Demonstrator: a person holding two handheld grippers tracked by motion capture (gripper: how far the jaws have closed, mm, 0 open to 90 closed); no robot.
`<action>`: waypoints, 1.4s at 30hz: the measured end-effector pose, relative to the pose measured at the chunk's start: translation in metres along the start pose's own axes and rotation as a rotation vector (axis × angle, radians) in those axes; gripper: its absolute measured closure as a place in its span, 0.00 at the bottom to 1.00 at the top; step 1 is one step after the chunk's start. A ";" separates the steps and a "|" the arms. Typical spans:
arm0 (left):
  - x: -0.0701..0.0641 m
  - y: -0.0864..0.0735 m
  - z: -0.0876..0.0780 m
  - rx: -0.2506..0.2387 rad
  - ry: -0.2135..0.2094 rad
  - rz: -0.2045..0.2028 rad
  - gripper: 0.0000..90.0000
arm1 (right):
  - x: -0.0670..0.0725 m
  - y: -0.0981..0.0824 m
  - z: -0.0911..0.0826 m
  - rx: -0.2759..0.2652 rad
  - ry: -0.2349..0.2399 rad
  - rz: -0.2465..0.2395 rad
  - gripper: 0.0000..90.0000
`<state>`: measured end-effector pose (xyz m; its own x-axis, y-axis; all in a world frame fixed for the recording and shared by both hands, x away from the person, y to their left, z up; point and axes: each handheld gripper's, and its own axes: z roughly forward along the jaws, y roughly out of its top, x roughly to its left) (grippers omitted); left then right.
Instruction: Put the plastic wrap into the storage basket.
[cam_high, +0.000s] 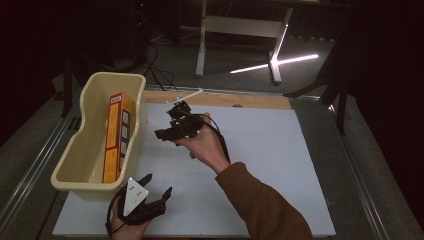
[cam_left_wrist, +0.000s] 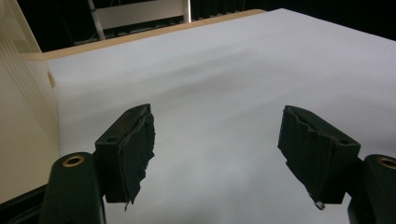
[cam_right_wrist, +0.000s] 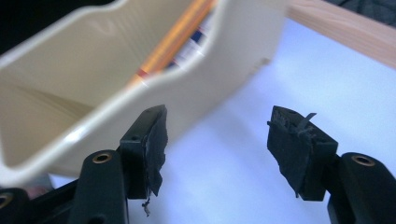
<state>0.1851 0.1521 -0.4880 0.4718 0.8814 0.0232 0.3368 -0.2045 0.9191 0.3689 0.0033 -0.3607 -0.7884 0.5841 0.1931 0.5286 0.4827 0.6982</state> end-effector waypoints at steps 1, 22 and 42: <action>0.000 0.000 0.000 0.001 -0.001 0.000 0.30 | -0.003 -0.005 -0.004 0.003 -0.017 -0.010 0.41; -0.002 0.000 0.004 0.019 -0.004 0.010 0.29 | -0.062 -0.158 -0.078 -0.221 -0.205 -0.123 0.17; -0.002 0.000 0.004 0.028 0.004 0.013 0.29 | -0.108 -0.271 -0.141 -0.396 -0.273 0.067 0.18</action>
<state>0.1880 0.1486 -0.4894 0.4733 0.8801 0.0369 0.3531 -0.2279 0.9074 0.2668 -0.2821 -0.4734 -0.6176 0.7806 0.0960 0.3732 0.1835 0.9094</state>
